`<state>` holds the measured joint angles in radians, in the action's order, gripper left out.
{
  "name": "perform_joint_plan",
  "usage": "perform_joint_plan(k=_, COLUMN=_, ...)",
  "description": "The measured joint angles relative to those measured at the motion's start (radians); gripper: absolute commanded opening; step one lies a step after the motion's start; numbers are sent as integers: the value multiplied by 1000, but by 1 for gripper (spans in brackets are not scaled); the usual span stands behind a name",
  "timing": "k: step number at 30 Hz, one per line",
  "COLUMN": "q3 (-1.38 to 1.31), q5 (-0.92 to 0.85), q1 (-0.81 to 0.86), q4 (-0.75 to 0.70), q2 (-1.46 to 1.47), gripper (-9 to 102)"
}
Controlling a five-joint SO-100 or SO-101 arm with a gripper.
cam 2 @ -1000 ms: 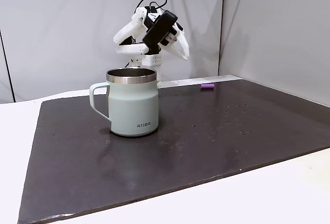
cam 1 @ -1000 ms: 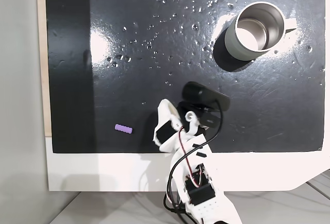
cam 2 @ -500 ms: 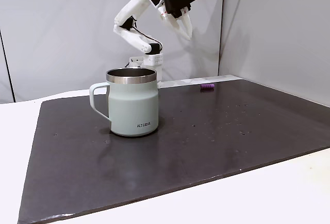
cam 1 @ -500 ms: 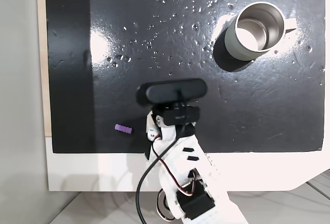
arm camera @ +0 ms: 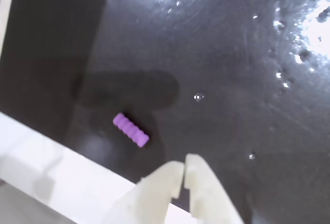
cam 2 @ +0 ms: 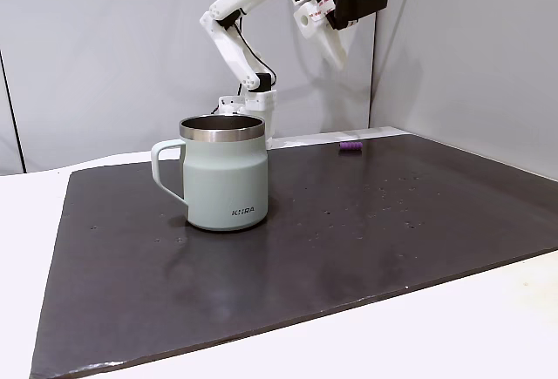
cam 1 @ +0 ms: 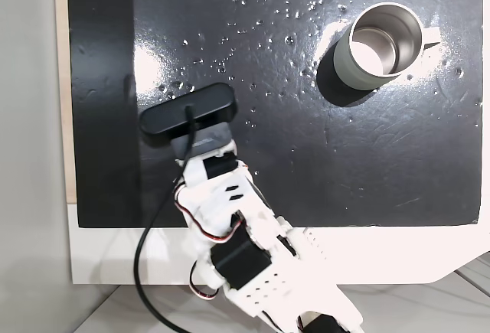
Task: Grasp a pengrip and put it in the cup.
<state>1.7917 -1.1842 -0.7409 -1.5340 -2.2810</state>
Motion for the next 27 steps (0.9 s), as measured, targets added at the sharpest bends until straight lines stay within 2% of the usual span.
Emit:
perform_joint_plan(k=11, q3=-41, q5=-201, q1=-153, q4=-138, q2=61, gripper=13)
perform_joint_plan(k=18, q3=-41, q5=-307, q1=-193, q4=-124, q2=153, gripper=20)
perform_joint_plan(k=27, q3=-66, q5=-347, q1=-233, q4=-51, q2=353, gripper=28)
